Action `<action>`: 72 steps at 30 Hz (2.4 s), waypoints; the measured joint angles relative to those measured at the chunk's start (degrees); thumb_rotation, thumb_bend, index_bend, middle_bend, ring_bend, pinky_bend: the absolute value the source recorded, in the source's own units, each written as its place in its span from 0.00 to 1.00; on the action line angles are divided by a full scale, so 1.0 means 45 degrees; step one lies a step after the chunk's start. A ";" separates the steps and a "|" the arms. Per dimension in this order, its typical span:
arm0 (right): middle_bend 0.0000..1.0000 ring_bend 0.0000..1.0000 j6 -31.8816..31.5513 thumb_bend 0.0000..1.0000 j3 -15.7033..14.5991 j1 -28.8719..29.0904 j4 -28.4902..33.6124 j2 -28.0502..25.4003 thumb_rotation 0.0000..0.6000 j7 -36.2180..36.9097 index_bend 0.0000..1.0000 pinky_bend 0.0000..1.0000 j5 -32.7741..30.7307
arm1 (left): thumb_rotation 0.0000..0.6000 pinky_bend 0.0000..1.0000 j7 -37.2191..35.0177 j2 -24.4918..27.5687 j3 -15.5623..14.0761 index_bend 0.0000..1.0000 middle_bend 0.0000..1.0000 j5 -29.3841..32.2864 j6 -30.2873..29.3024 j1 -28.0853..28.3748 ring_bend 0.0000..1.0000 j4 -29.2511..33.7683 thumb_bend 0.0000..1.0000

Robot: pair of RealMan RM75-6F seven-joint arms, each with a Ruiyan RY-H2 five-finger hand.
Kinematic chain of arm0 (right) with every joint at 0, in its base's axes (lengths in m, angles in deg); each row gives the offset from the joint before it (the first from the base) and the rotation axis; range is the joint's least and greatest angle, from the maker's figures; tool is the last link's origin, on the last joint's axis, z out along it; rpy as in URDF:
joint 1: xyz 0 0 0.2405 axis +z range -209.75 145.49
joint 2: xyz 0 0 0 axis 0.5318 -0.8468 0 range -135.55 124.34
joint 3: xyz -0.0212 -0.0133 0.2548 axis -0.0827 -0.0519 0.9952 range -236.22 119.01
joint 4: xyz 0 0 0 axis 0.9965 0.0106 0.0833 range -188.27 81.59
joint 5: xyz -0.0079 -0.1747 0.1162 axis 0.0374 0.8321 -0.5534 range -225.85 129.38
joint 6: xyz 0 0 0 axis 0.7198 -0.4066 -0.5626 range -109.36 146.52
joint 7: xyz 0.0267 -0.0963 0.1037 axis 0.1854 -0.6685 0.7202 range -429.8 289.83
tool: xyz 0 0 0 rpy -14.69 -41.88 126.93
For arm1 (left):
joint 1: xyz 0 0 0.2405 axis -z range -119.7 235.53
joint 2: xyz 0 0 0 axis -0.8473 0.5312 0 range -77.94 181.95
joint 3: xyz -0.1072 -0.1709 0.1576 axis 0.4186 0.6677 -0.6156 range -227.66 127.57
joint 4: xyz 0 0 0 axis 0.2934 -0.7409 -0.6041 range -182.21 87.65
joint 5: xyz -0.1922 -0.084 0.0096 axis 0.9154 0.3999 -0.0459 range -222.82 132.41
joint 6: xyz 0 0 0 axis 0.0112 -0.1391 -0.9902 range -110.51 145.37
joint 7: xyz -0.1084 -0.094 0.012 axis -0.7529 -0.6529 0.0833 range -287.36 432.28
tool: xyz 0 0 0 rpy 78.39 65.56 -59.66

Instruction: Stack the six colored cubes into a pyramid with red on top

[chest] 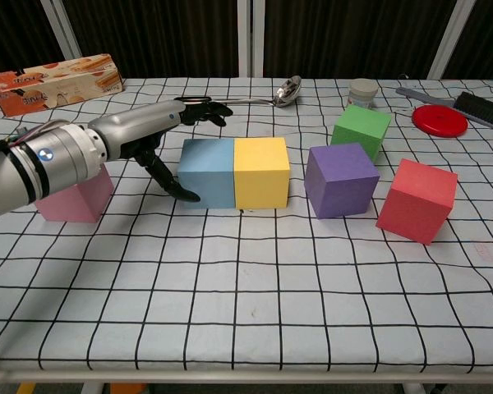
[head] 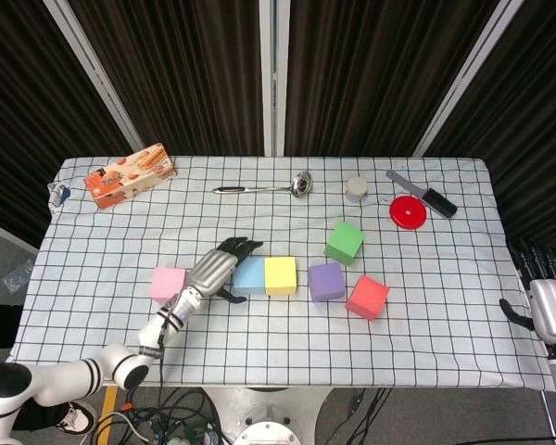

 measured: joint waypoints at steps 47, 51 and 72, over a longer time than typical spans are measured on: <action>0.28 0.00 0.8783 0.18 0.0222 0.8197 -0.0302 0.4186 1.00 -0.2383 0.00 0.00 -0.1566 | 1.00 0.07 -0.1180 0.5427 -0.1602 0.04 0.04 -0.0070 -0.5008 -0.6527 0.00 0.0181 0.00; 0.38 0.00 0.8385 0.24 0.0175 0.8220 -0.0526 0.4557 1.00 -0.2742 0.00 0.00 -0.1759 | 1.00 0.07 -0.1363 0.5328 -0.1584 0.04 0.04 -0.0108 -0.4841 -0.6594 0.00 -0.0026 0.00; 0.52 0.02 0.8160 0.30 0.0634 0.8804 -0.0554 0.5069 1.00 -0.3291 0.00 0.00 -0.3341 | 1.00 0.07 -0.2168 0.5340 -0.1452 0.04 0.02 -0.0422 -0.4433 -0.6767 0.00 -0.0488 0.00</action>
